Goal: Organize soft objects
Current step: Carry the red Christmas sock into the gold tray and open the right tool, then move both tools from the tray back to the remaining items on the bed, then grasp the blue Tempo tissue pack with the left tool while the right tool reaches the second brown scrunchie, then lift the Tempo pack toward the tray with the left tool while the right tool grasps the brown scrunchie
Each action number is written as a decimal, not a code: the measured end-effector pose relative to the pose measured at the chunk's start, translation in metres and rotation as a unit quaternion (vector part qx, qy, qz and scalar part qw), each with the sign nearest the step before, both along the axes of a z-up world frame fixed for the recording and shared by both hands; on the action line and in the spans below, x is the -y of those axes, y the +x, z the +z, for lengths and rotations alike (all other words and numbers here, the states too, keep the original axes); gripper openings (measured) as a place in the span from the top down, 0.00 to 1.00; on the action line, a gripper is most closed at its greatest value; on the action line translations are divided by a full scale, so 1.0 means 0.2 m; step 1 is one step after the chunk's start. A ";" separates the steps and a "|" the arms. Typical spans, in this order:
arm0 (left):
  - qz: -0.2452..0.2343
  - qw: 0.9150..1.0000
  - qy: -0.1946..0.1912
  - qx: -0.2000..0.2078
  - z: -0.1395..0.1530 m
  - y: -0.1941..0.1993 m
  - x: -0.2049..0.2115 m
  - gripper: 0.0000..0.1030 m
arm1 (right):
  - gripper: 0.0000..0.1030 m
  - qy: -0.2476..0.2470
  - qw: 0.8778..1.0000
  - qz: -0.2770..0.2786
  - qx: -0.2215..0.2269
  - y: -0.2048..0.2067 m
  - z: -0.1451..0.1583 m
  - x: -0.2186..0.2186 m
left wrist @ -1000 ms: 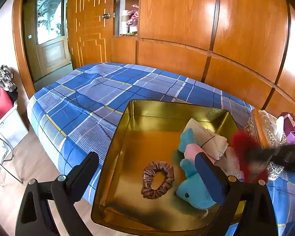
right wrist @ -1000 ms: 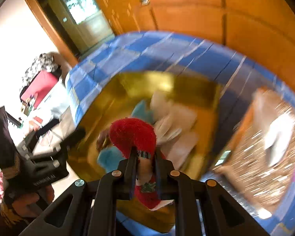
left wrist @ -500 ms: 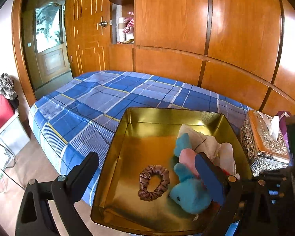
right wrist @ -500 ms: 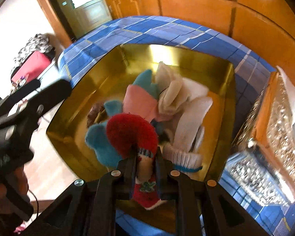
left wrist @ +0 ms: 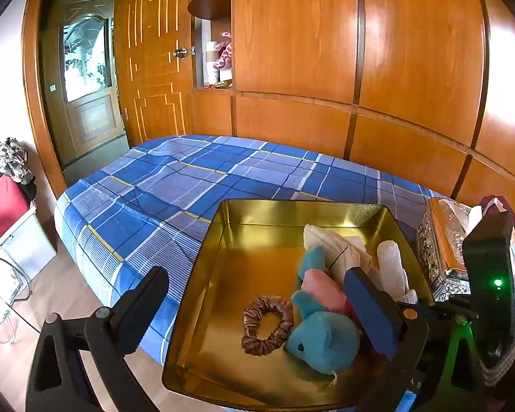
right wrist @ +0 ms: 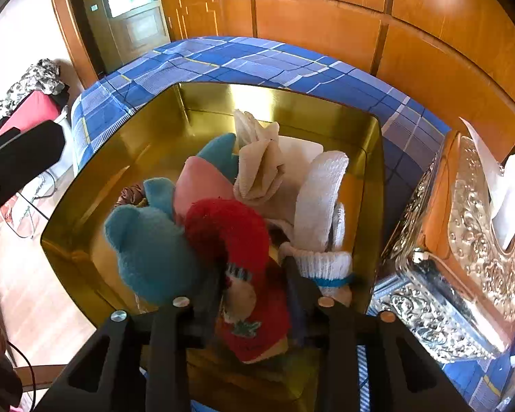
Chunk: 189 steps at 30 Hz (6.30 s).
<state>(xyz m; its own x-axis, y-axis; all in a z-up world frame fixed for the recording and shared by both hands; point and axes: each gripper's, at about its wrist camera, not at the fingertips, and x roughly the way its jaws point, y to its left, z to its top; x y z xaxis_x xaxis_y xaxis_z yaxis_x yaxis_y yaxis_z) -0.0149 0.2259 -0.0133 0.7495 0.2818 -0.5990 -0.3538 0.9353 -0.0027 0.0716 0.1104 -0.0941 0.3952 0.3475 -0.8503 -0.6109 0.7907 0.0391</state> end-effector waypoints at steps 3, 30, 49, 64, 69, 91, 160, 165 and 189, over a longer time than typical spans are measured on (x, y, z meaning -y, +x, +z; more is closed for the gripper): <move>0.000 1.000 0.002 0.002 0.01 -0.01 0.01 0.01 | 0.60 0.013 1.000 -0.008 0.007 -0.01 0.03 0.02; -0.030 0.997 0.061 0.024 0.06 -0.04 0.16 0.01 | 0.58 0.073 0.985 -0.101 0.116 -0.11 0.34 0.36; -0.120 0.990 0.069 0.025 0.07 -0.07 0.40 0.01 | 0.58 0.072 0.951 -0.254 0.158 -0.05 0.45 1.09; -0.260 0.961 0.097 0.010 0.10 -0.08 0.83 0.01 | 0.58 0.050 0.879 -0.446 0.162 0.07 0.44 1.96; -0.298 0.949 0.108 0.007 0.12 -0.07 0.97 0.01 | 0.58 0.044 0.837 -0.520 0.168 0.12 0.40 2.25; -0.454 0.884 0.099 -0.055 0.05 0.19 1.66 0.13 | 0.58 0.255 0.717 -0.645 0.059 -0.02 0.18 2.81; -0.457 0.877 -0.011 -0.149 -0.54 0.72 2.08 0.46 | 0.50 0.163 0.804 -0.570 -0.054 0.47 0.01 2.63; -0.458 0.877 -0.021 -0.143 -0.54 0.72 2.07 0.47 | 0.50 0.083 0.817 -0.569 -0.050 0.58 -0.09 2.61; -0.447 0.881 0.000 -0.157 -0.34 0.80 2.17 0.50 | 0.62 0.065 0.845 -0.521 -0.105 0.48 -0.14 2.55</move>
